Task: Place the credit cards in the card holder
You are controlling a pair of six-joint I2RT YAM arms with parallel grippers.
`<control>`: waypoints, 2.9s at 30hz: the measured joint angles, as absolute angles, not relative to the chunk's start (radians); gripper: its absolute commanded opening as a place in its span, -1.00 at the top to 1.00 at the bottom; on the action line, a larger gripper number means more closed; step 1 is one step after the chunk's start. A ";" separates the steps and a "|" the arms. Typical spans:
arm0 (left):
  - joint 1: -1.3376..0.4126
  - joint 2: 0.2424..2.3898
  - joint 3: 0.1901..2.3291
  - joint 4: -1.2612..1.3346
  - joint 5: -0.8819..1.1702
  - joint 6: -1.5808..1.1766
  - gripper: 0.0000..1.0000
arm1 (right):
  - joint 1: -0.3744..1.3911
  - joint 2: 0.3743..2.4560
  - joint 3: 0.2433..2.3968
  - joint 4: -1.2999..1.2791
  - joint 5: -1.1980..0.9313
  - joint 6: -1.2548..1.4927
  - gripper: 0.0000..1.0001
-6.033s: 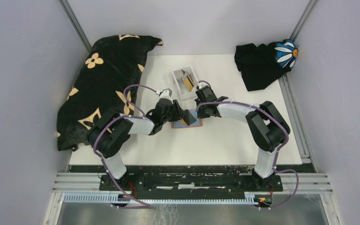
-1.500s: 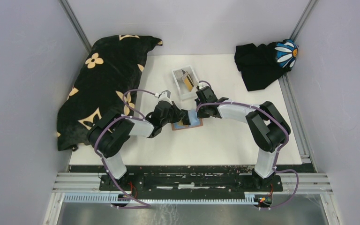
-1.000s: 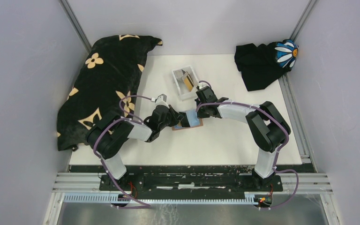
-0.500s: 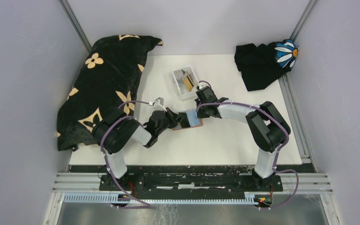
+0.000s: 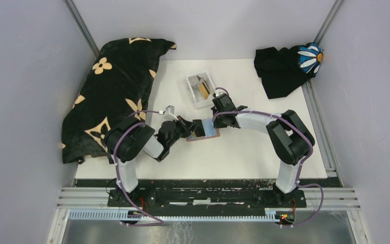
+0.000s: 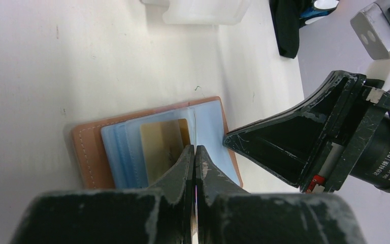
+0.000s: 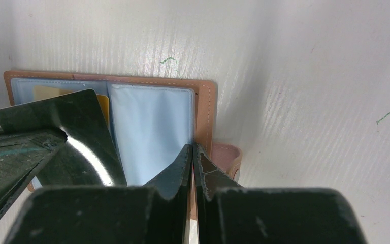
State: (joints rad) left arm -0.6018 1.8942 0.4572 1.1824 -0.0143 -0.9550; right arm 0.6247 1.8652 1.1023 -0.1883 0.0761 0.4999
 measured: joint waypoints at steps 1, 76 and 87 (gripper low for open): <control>-0.599 1.898 0.457 1.185 -0.014 -0.955 0.90 | 0.624 1.866 1.102 -0.188 0.076 0.500 0.84; -0.517 2.109 0.478 1.445 0.212 -1.001 0.94 | 0.625 1.880 1.113 -0.202 0.076 0.500 0.83; -0.519 2.130 0.457 1.487 0.187 -1.108 0.94 | 0.625 1.880 1.113 -0.201 0.076 0.500 0.83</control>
